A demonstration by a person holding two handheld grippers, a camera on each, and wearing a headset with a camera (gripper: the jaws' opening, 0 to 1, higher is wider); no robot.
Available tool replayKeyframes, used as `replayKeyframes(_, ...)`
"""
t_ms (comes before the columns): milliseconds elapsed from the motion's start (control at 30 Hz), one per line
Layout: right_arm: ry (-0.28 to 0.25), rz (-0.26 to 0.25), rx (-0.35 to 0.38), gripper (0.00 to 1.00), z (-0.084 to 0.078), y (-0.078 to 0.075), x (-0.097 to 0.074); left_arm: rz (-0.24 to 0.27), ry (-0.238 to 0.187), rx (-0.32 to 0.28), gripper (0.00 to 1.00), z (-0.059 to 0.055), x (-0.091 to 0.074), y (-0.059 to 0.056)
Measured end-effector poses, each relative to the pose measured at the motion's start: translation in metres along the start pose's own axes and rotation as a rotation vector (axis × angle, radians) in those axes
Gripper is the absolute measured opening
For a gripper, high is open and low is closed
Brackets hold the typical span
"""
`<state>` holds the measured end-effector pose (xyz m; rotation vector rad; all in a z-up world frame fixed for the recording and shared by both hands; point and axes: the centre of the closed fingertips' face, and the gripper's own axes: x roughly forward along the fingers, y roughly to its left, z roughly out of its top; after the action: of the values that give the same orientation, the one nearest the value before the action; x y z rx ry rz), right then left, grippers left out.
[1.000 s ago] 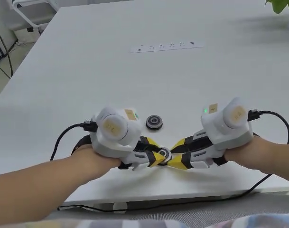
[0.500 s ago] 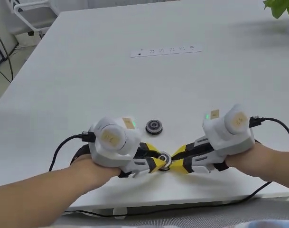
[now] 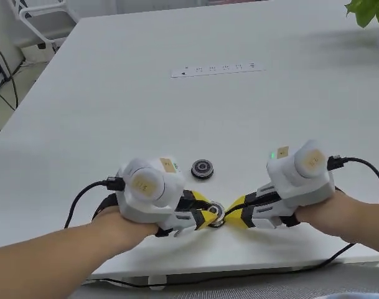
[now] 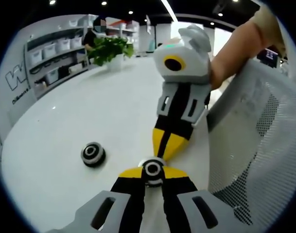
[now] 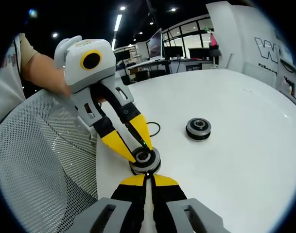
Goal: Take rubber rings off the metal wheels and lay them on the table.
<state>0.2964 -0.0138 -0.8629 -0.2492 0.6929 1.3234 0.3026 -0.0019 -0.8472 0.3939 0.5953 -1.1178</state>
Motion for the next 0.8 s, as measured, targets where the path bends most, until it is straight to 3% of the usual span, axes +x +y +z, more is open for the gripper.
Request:
replayKeyframes(67,0.001,-0.004,0.011,0.00,0.0000,-0.0015,0.0015,0.000,0.000,0.002,0.13,-0.0001,0.0001,0.0001)
replayKeyframes(133,-0.006,0.002,0.085,0.00,-0.0001,-0.0022,0.0014,0.002,0.002,0.006,0.13,0.0000,0.0003,0.0000)
replayKeyframes(333,-0.038,0.006,0.193,0.00,0.0011,-0.0059,-0.0009,0.005,0.009,0.023,0.12,-0.0001,0.0005,0.0002)
replayKeyframes(800,-0.100,0.005,0.289,0.00,0.0088,-0.0039,-0.0040,0.004,0.018,0.033,0.12,-0.0007,0.0009,-0.0013)
